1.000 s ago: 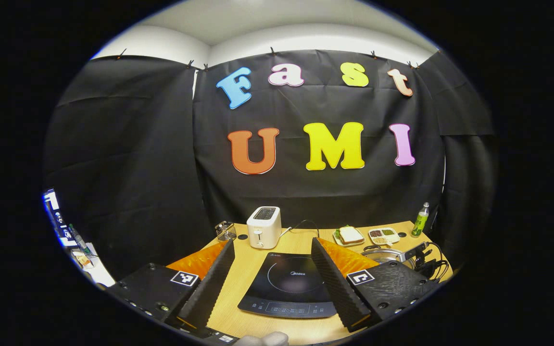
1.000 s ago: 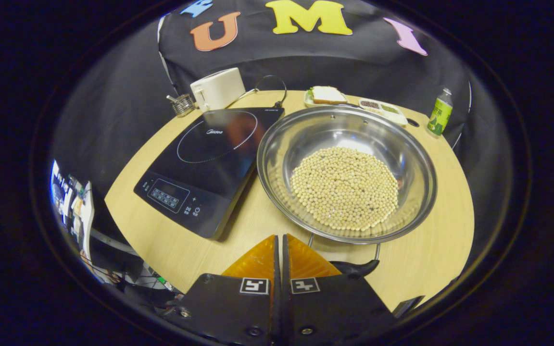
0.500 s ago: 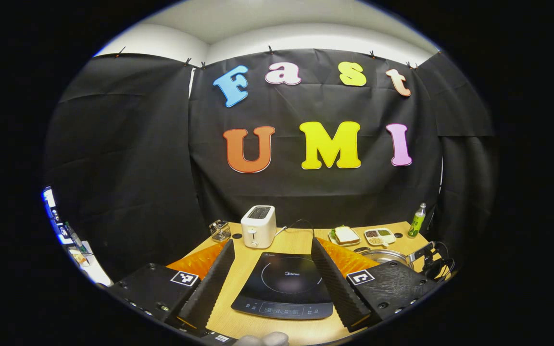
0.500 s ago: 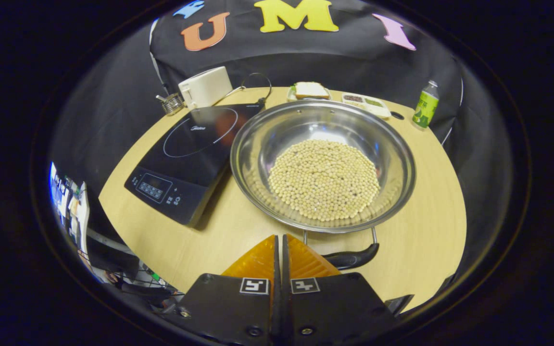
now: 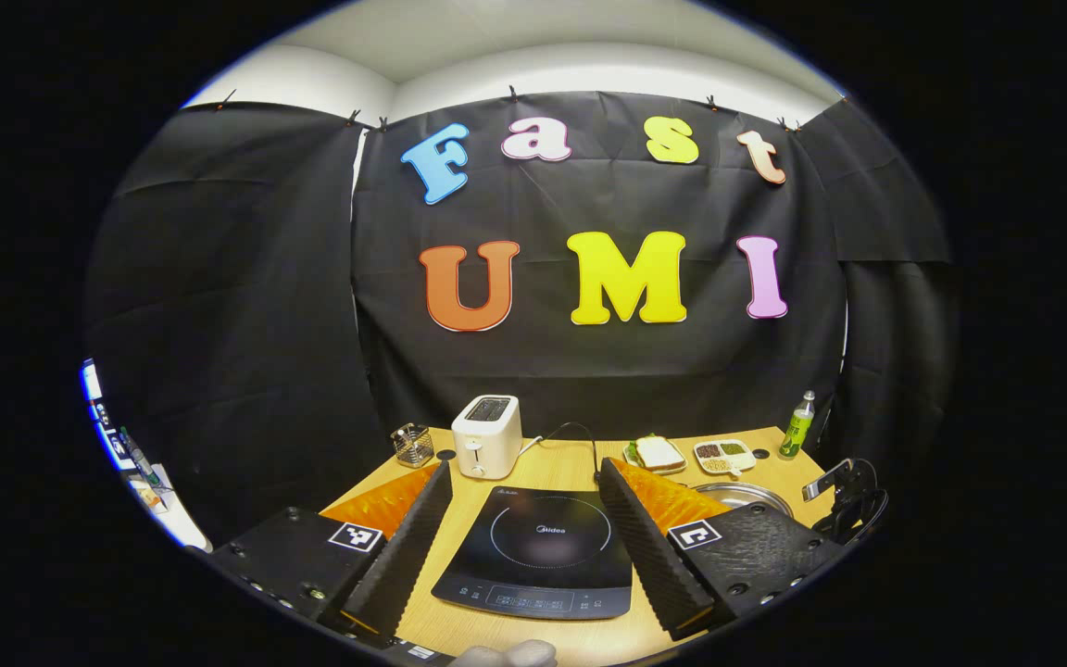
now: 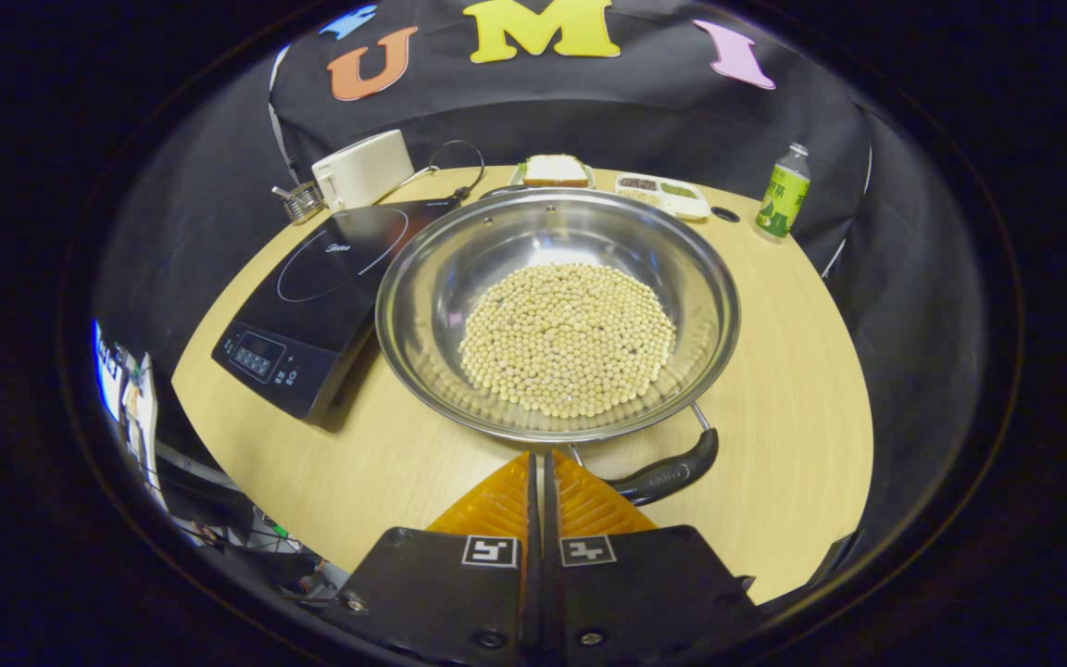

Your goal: First push the handle of the pot to place it horizontally, then grasp the pot with both hands and set it on the induction cooktop.

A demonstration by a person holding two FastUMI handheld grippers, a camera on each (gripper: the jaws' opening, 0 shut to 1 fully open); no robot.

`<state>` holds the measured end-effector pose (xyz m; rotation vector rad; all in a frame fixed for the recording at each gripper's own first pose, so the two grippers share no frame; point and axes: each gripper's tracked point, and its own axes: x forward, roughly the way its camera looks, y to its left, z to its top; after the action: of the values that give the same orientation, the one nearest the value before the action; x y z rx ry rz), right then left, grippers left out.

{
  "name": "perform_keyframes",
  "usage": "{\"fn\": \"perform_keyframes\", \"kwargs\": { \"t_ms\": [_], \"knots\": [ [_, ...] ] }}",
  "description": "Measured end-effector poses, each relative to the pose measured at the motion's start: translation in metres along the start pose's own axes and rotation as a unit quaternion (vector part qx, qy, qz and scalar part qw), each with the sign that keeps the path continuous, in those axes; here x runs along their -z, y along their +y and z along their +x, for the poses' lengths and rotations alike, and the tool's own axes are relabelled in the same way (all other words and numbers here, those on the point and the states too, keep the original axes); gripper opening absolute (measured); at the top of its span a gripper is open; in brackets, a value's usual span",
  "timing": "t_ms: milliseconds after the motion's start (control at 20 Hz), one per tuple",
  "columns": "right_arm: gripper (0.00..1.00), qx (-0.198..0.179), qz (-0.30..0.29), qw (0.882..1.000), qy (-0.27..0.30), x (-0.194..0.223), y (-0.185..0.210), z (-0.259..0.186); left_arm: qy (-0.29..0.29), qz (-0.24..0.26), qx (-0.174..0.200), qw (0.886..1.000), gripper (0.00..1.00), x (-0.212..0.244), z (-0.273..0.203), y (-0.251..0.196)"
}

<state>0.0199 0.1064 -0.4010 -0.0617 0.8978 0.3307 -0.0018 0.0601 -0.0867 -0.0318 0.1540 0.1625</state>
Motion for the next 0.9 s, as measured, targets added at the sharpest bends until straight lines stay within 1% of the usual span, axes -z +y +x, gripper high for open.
{"fn": "perform_keyframes", "kwargs": {
  "t_ms": [250,300,350,400,450,500,550,800,850,900],
  "knots": [
    [0.0,0.008,-0.04,0.999,0.003,0.0,-0.023,0.001,0.005,-0.001,0.003,1.0,0.96,0.004,0.008,-0.007],
    [0.04,0.007,-0.049,0.999,0.004,0.0,-0.027,0.002,0.006,0.0,0.004,1.0,0.96,0.005,0.01,-0.009],
    [0.0,0.006,-0.056,0.998,0.006,0.0,-0.031,0.002,0.006,0.001,0.003,1.0,0.96,0.005,0.011,-0.009],
    [0.04,0.005,-0.061,0.998,0.007,-0.001,-0.035,0.003,0.008,0.002,0.003,1.0,0.96,0.005,0.012,-0.01],
    [0.04,0.003,-0.066,0.998,0.01,0.001,-0.038,0.002,0.008,0.003,0.003,1.0,0.96,0.007,0.015,-0.011],
    [0.01,0.001,-0.071,0.997,0.011,0.001,-0.042,0.003,0.009,0.004,0.002,1.0,0.96,0.008,0.016,-0.011],
    [0.04,0.0,-0.075,0.997,0.011,0.0,-0.046,0.003,0.011,0.004,0.002,1.0,0.96,0.009,0.017,-0.013],
    [0.04,-0.011,-0.111,0.994,0.006,-0.005,-0.066,0.006,0.012,0.005,-0.001,1.0,0.96,0.009,0.029,-0.022],
    [0.0,-0.01,-0.12,0.993,0.003,-0.007,-0.071,0.007,0.015,0.005,-0.001,1.0,0.96,0.01,0.031,-0.025],
    [0.04,-0.013,-0.129,0.992,0.002,-0.008,-0.075,0.008,0.017,0.004,0.0,1.0,0.96,0.011,0.034,-0.03]
  ]
}}
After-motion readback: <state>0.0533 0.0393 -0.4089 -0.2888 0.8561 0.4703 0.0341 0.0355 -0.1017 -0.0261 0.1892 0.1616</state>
